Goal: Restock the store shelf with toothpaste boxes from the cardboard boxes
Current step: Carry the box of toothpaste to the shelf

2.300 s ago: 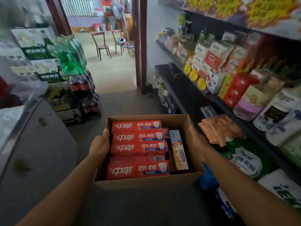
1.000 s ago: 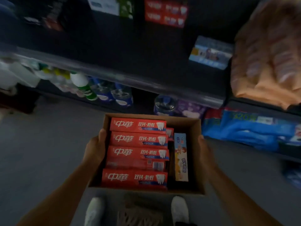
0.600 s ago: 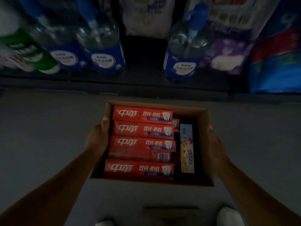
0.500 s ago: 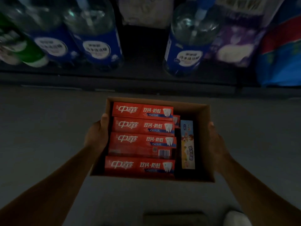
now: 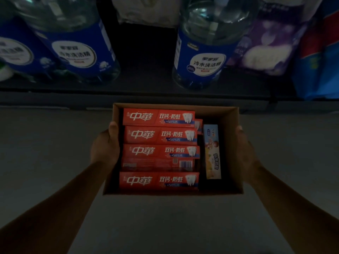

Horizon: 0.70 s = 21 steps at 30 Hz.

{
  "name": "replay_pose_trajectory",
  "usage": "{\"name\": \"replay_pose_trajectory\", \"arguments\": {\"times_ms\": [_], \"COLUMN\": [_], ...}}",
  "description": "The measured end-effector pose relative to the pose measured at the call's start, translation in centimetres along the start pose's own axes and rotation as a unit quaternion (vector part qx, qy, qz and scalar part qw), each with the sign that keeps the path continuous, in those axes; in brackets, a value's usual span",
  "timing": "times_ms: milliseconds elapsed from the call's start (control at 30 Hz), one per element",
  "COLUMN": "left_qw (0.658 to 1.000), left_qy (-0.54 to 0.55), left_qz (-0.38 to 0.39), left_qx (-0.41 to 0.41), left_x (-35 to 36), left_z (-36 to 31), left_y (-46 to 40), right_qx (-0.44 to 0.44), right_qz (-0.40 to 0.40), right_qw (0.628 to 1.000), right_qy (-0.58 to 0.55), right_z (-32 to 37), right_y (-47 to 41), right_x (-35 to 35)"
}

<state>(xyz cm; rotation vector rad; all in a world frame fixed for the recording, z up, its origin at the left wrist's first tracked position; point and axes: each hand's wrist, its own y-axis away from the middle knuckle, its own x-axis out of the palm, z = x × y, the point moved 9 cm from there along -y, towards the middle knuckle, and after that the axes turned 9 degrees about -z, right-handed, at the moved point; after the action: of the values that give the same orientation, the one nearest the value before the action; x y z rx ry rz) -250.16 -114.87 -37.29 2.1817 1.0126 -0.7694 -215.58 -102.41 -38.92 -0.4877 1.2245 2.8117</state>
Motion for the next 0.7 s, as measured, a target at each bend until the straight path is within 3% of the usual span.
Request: {"name": "replay_pose_trajectory", "arguments": {"times_ms": [267,333,433,533,700], "left_qw": [0.999,0.998,0.990,0.969,0.896], "left_qy": [0.006,-0.049,-0.135,-0.201,-0.299], "left_qz": [0.037,0.023,0.007,0.071,0.178], "left_qx": [-0.031,-0.012,0.041,0.127,0.275], "left_x": [0.0,-1.1,-3.3,-4.3,-6.3], "left_z": [-0.3,-1.9,-5.8,-10.6,-21.1], "left_y": [0.3,0.7,1.6,3.9,11.5], "right_qx": [-0.034,-0.078,-0.160,-0.214,-0.262], "right_qz": [-0.021,-0.044,-0.046,-0.010,0.016], "right_qw": [0.998,0.988,0.928,0.847,0.758], "right_qy": [0.041,0.126,0.335,0.486,0.597], "right_z": [1.9,3.1,6.1,10.0,16.3], "right_y": [0.6,1.6,4.6,8.8,16.3], "right_x": [-0.2,-1.0,-2.0,-2.5,-5.2]}}
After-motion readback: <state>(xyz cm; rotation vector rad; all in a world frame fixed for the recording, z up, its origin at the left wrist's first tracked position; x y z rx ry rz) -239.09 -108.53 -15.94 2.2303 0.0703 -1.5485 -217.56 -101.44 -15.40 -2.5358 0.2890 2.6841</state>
